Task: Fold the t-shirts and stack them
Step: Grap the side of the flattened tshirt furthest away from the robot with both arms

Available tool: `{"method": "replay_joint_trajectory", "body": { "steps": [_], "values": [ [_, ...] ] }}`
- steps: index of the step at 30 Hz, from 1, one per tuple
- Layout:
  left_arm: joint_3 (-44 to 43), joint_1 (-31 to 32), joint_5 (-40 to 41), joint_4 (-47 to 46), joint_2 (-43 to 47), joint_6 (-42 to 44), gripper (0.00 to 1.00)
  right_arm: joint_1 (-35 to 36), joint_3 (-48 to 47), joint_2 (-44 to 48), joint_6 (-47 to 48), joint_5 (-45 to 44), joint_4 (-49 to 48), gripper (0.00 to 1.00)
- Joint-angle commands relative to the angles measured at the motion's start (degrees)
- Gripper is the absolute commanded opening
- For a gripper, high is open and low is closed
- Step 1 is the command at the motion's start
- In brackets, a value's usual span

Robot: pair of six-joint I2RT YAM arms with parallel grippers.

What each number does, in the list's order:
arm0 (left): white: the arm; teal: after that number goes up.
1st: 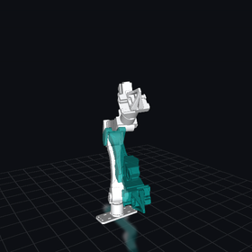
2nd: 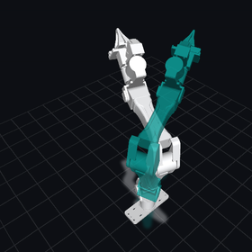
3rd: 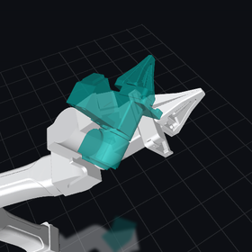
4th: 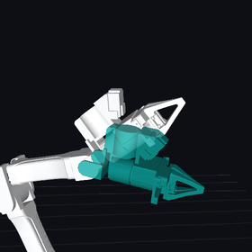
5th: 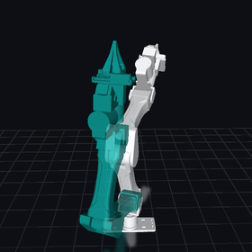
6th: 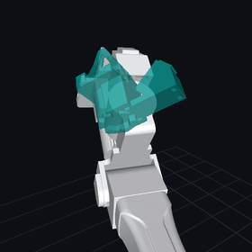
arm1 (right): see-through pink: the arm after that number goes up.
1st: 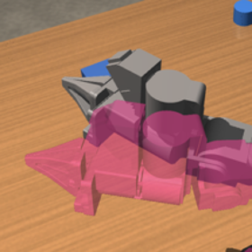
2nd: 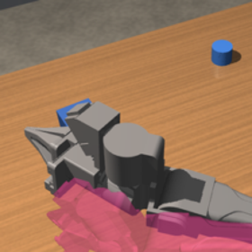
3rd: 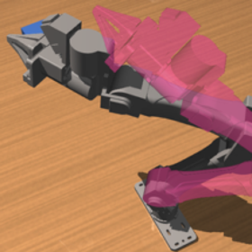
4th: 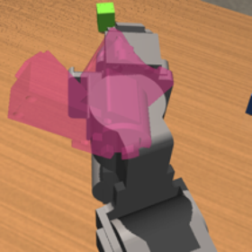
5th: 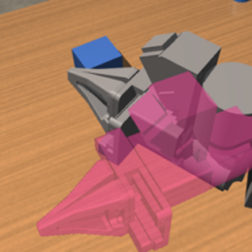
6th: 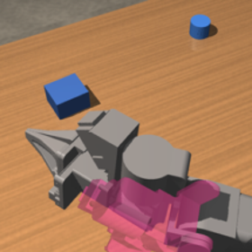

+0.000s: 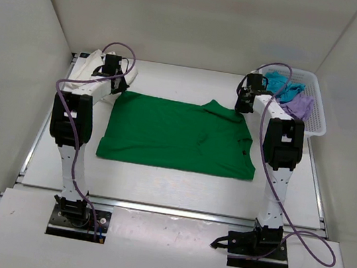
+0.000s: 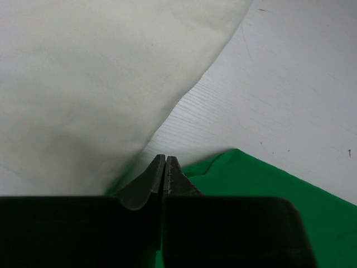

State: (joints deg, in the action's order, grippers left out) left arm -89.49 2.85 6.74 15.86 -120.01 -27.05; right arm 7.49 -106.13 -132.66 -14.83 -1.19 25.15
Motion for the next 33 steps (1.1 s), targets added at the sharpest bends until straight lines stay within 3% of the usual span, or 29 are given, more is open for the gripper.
{"method": "replay_joint_trajectory", "body": {
  "steps": [1,13,18,20,25,33],
  "values": [
    [-1.0,0.0,-0.8,0.1,4.7,0.1,0.00,0.2,-0.2,4.5,0.1,-0.7,-1.2,0.00],
    [0.1,-0.7,-2.2,-0.3,7.7,-0.4,0.00,-1.2,-10.8,4.5,2.3,-1.0,5.6,0.00],
    [1.2,-0.7,-2.4,-0.6,8.4,-0.6,0.00,-1.0,-10.1,7.2,3.1,-0.3,5.7,0.00],
    [1.4,-0.7,-2.4,-0.4,8.3,-0.8,0.00,-1.6,-11.7,4.5,3.2,0.3,7.4,0.02],
    [1.4,-0.6,-2.3,-0.3,7.7,-0.5,0.00,-1.2,-18.2,-1.6,3.8,1.2,13.3,0.18],
    [1.1,-0.8,-2.6,-0.7,6.6,-0.5,0.00,-1.9,-23.8,-6.7,3.8,1.5,15.9,0.15]
  ]
}}
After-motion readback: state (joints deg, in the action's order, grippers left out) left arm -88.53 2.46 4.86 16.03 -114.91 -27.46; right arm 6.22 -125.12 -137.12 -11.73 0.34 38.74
